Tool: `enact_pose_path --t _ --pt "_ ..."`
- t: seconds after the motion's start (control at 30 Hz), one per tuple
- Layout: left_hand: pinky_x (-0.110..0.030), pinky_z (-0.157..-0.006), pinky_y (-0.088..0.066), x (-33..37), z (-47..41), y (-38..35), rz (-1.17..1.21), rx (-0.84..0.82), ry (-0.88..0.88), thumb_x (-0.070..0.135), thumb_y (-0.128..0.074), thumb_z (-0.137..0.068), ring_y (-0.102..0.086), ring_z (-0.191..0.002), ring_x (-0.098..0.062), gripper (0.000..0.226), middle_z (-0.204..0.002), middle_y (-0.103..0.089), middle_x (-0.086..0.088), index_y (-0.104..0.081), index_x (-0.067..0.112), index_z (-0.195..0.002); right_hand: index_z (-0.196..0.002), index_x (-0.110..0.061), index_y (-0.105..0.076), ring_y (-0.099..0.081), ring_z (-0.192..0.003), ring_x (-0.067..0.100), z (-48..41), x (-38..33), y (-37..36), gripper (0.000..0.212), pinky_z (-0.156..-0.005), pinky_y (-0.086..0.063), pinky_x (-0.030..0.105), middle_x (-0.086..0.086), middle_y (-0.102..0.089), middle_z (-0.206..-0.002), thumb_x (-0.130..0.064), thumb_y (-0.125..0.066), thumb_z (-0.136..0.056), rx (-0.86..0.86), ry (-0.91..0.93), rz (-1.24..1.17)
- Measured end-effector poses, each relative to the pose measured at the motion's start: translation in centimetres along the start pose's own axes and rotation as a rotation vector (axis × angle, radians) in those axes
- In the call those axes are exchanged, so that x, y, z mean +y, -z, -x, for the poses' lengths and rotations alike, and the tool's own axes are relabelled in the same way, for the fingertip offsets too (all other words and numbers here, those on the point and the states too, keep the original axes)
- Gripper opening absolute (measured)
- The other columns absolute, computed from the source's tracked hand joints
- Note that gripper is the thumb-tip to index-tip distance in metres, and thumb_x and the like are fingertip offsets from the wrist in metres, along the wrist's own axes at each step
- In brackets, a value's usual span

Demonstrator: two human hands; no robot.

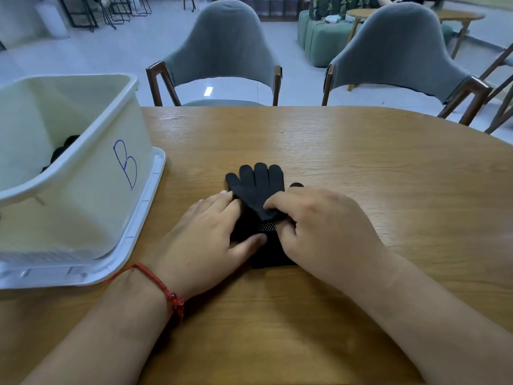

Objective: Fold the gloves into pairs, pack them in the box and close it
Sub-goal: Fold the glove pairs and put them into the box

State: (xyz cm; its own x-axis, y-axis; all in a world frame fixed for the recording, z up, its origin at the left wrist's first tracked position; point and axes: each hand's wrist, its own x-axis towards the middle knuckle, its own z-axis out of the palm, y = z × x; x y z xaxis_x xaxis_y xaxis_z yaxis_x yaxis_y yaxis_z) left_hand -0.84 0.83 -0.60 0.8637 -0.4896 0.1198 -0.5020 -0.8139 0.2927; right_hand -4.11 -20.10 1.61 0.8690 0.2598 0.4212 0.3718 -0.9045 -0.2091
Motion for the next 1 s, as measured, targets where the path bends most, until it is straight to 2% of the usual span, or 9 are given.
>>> enact_pose_path --t 0.17,0.3,0.37,0.5,0.57,0.67,0.8,0.93,1.0 --pt "-0.042 -0.120 -0.034 -0.19 0.08 -0.19 0.040 0.014 -0.002 0.069 -0.035 -0.093 -0.038 -0.148 -0.012 0.058 -0.145 -0.047 0.019 -0.050 0.038 -0.140 -0.124 -0.038 -0.064 -0.056 -0.101 0.017 0.28 -0.18 0.33 0.041 -0.080 -0.057 0.038 -0.015 -0.065 -0.107 -0.036 -0.050 -0.086 -0.236 -0.001 0.034" --pt "-0.033 -0.127 -0.019 -0.08 0.29 0.02 0.115 0.028 0.069 0.079 -0.034 -0.083 -0.011 -0.159 -0.006 0.078 -0.167 -0.022 0.024 -0.035 0.045 -0.154 -0.125 -0.035 -0.066 -0.053 -0.106 0.014 0.54 -0.41 0.60 0.034 -0.087 -0.056 0.035 -0.015 -0.064 -0.118 -0.033 -0.053 -0.093 -0.273 0.017 0.046" --pt "-0.034 -0.129 -0.018 -0.07 0.36 0.24 0.123 0.033 0.112 0.083 -0.035 -0.079 -0.010 -0.159 -0.003 0.085 -0.166 -0.023 0.024 -0.030 0.046 -0.156 -0.123 -0.034 -0.068 -0.053 -0.106 0.014 0.63 -0.52 0.56 0.031 -0.089 -0.055 0.033 -0.015 -0.064 -0.120 -0.032 -0.051 -0.096 -0.269 0.035 0.060" --pt "-0.036 -0.129 -0.021 0.08 0.44 0.47 0.116 0.024 0.105 0.084 -0.037 -0.080 -0.017 -0.157 -0.005 0.083 -0.162 -0.030 0.026 -0.031 0.047 -0.154 -0.121 -0.033 -0.069 -0.054 -0.104 0.015 0.64 -0.42 0.59 0.033 -0.083 -0.056 0.034 -0.015 -0.064 -0.117 -0.031 -0.050 -0.094 -0.254 0.047 0.054" --pt "-0.033 -0.128 -0.018 0.14 0.43 0.49 0.111 0.030 0.109 0.085 -0.035 -0.079 -0.015 -0.158 -0.006 0.084 -0.163 -0.029 0.025 -0.031 0.047 -0.154 -0.116 -0.031 -0.072 -0.057 -0.098 0.016 0.65 -0.31 0.54 0.038 -0.075 -0.057 0.036 -0.013 -0.066 -0.109 -0.030 -0.044 -0.090 -0.220 0.073 0.015" --pt "-0.035 -0.129 -0.020 0.15 0.41 0.46 0.089 0.025 0.117 0.085 -0.033 -0.078 -0.015 -0.159 -0.007 0.088 -0.165 -0.029 0.022 -0.031 0.045 -0.156 -0.109 -0.030 -0.075 -0.060 -0.091 0.015 0.79 -0.36 0.32 0.045 -0.069 -0.057 0.038 -0.012 -0.068 -0.100 -0.030 -0.034 -0.092 -0.226 0.122 -0.004" --pt "-0.039 -0.129 -0.022 0.08 0.30 0.40 0.078 0.016 0.127 0.084 -0.034 -0.078 -0.017 -0.158 -0.006 0.088 -0.165 -0.030 0.020 -0.032 0.043 -0.156 -0.102 -0.029 -0.078 -0.059 -0.084 0.014 0.85 -0.45 0.30 0.045 -0.064 -0.056 0.038 -0.011 -0.067 -0.090 -0.031 -0.034 -0.093 -0.193 0.124 0.005" --pt "-0.042 -0.126 -0.028 -0.24 0.14 0.10 0.087 0.037 0.114 0.084 -0.040 -0.080 -0.024 -0.156 -0.007 0.086 -0.164 -0.034 0.019 -0.036 0.042 -0.155 -0.103 -0.031 -0.076 -0.058 -0.085 0.013 0.85 -0.61 0.30 0.046 -0.066 -0.056 0.038 -0.012 -0.065 -0.090 -0.033 -0.031 -0.093 -0.224 0.109 0.017" --pt "-0.043 -0.127 -0.026 -0.53 0.07 -0.03 0.100 0.021 0.119 0.085 -0.045 -0.080 -0.021 -0.157 -0.006 0.089 -0.165 -0.031 0.020 -0.032 0.042 -0.157 -0.108 -0.033 -0.077 -0.060 -0.091 0.012 0.79 -0.58 0.26 0.047 -0.070 -0.057 0.038 -0.014 -0.066 -0.095 -0.035 -0.032 -0.093 -0.238 0.094 -0.004"
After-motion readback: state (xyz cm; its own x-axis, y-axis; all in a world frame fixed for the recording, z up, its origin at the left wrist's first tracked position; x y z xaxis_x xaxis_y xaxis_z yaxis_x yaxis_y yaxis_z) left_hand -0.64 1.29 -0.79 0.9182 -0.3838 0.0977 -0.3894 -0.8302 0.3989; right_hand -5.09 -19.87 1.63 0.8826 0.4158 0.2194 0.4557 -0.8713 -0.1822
